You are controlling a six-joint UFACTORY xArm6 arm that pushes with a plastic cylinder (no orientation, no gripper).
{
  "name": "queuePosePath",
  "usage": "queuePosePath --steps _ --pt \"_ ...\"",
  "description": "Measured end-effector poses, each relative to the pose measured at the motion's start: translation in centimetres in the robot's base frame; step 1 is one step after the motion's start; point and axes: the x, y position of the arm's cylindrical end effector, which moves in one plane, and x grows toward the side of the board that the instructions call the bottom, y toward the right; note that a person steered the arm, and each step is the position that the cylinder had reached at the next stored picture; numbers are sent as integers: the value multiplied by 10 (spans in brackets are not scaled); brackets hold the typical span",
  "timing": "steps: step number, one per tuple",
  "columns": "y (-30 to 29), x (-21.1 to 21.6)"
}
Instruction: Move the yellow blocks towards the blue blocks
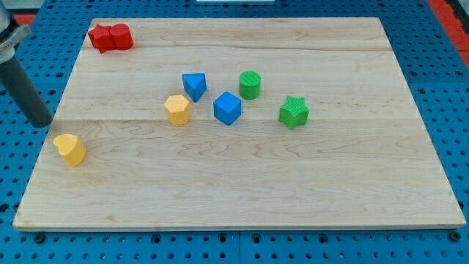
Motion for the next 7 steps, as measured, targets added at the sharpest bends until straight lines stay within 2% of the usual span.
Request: queuePosePath --steps 1,3,5,6,7 --pt "3 67" --pt "33 63" --pt "122 41" --pt "90 38" --pt "90 18"
